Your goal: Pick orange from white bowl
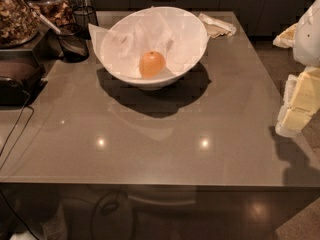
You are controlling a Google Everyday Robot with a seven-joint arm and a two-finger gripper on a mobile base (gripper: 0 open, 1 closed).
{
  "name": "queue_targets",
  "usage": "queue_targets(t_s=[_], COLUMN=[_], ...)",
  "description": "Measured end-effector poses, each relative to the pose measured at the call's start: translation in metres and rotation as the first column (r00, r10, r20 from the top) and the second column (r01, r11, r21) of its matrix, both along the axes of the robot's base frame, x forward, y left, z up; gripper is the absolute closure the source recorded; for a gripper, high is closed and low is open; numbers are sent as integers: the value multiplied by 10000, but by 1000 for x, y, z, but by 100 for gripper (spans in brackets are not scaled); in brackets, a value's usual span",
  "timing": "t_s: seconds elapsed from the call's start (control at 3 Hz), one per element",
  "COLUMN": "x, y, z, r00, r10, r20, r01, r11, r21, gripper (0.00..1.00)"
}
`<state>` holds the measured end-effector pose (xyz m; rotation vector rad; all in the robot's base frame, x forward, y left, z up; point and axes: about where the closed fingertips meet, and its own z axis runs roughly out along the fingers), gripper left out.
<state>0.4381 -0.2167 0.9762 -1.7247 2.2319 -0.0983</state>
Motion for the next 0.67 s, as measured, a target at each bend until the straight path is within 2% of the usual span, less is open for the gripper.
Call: queue_targets(t_s=[0.33, 0.67], x=[0, 17], y=[0, 19], z=[0, 1], r00=[10000, 9991], r10=[1, 137], r20=[-2, -391], r01=[-1, -135], r11=[10000, 9999], r21=[0, 51], gripper=[0, 0])
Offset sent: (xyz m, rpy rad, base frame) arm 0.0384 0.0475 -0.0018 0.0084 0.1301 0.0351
